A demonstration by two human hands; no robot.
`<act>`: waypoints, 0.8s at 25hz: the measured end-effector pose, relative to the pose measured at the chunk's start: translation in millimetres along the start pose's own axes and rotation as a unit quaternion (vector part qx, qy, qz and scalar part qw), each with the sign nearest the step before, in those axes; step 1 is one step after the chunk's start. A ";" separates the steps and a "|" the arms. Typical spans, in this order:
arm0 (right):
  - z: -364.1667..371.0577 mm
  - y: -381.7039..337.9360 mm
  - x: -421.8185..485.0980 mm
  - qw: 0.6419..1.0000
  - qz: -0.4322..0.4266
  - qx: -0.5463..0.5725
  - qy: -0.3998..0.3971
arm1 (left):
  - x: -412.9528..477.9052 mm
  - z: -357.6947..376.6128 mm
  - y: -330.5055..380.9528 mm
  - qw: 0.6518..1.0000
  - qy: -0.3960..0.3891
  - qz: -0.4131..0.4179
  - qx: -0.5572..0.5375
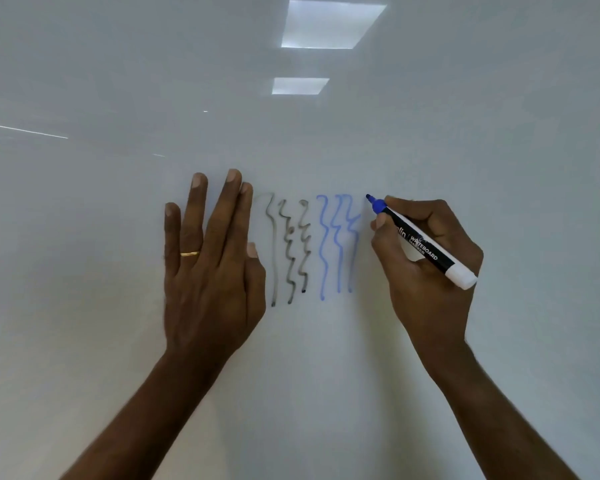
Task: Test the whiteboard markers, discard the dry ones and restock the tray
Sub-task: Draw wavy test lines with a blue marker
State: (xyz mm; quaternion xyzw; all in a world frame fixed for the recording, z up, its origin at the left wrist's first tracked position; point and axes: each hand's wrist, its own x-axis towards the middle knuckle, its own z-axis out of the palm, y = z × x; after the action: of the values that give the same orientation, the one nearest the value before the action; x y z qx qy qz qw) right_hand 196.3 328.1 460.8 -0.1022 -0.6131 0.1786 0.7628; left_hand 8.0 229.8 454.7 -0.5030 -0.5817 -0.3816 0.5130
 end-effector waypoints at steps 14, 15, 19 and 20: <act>-42.4 54.8 -114.8 0.990 -0.065 -0.102 -0.075 | -3.2 2.0 -3.5 0.998 0.012 0.046 -0.050; -45.0 55.1 -116.7 0.990 -0.054 -0.105 -0.076 | -3.5 2.7 -3.9 0.998 0.012 0.046 -0.049; -33.7 34.8 -68.6 0.999 0.010 -0.049 -0.020 | -5.4 5.2 -7.3 0.997 0.021 0.054 -0.046; -28.0 27.1 -49.8 0.999 0.001 -0.034 -0.021 | -6.0 6.0 -8.4 0.997 0.026 0.055 -0.049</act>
State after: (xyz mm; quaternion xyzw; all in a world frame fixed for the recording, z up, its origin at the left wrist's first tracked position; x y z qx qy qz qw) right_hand 210.3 334.9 399.5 -0.1254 -0.6347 0.1607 0.7454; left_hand -1.7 232.7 448.4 -0.5488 -0.5196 -0.3940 0.5231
